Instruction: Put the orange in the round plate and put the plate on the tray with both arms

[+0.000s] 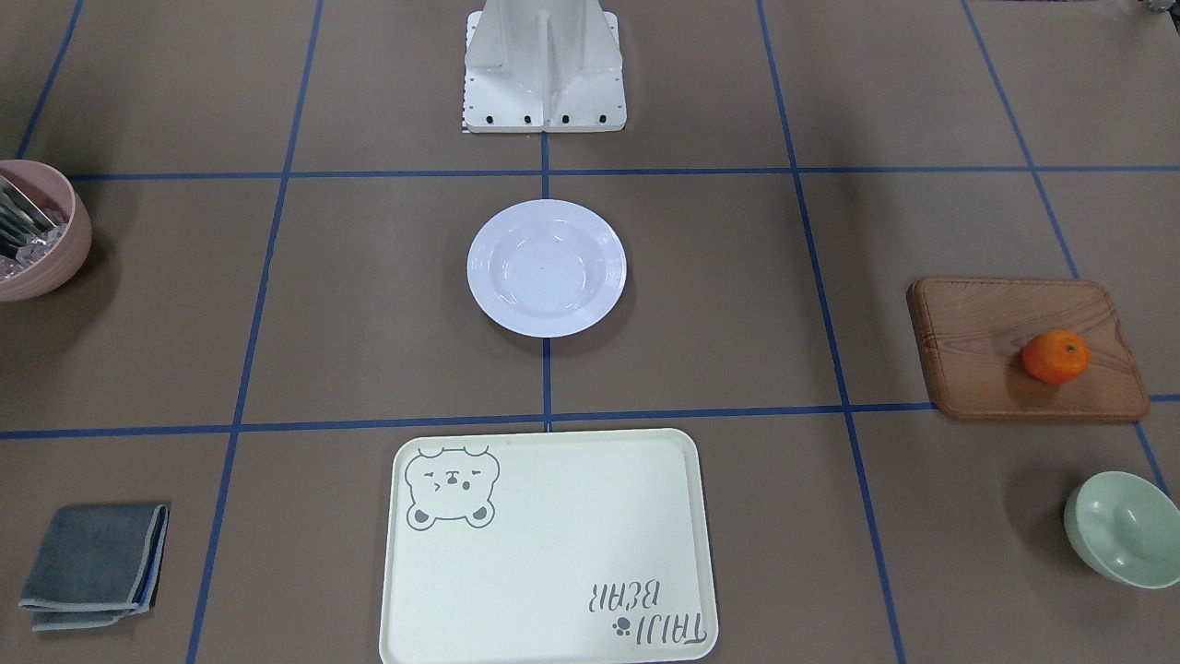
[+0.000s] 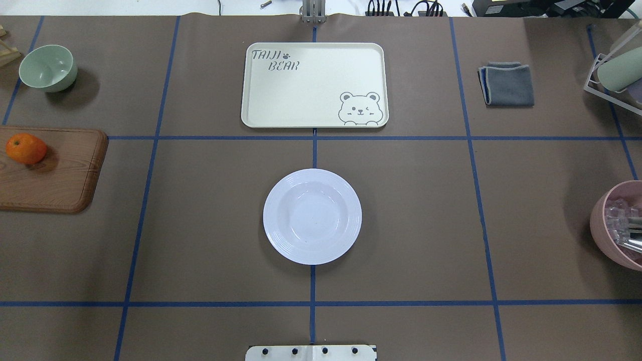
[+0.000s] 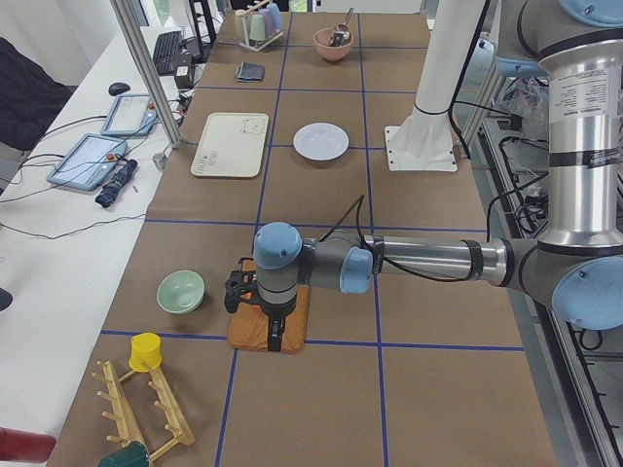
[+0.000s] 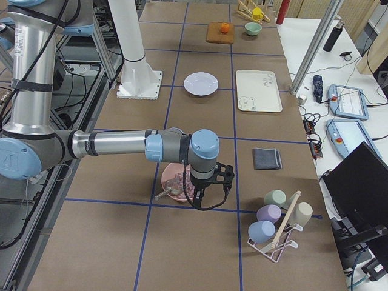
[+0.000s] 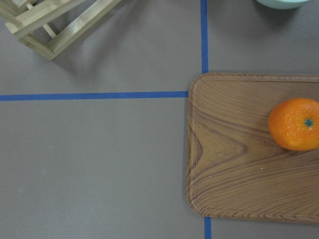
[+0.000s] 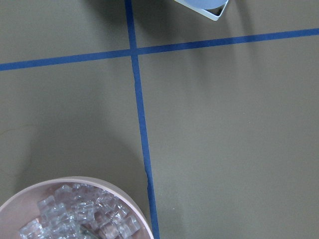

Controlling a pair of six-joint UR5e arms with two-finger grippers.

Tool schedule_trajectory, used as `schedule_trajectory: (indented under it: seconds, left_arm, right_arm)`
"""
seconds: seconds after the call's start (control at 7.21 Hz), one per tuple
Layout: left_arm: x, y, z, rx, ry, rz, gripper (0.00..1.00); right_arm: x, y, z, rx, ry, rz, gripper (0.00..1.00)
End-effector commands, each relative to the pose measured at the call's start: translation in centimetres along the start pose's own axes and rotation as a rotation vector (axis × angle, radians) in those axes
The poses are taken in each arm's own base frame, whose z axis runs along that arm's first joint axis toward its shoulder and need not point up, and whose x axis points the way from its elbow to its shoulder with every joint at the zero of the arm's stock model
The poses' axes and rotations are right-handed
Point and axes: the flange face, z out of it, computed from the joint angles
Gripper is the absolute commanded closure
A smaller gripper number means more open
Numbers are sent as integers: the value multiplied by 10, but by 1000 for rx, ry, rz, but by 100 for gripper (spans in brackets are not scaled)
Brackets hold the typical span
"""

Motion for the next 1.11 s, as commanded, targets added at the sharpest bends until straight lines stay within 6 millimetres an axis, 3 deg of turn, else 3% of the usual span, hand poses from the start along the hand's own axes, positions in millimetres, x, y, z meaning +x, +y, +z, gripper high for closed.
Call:
schedule_trajectory:
  seconds: [0.0, 0.97]
  left_arm:
    - [4, -2, -6, 12, 1, 8, 2]
    - [13, -15, -13, 29, 1, 25, 2]
  right_arm:
    - [8, -2, 9, -16, -3, 16, 0]
    - [8, -6, 1, 1, -8, 21, 0]
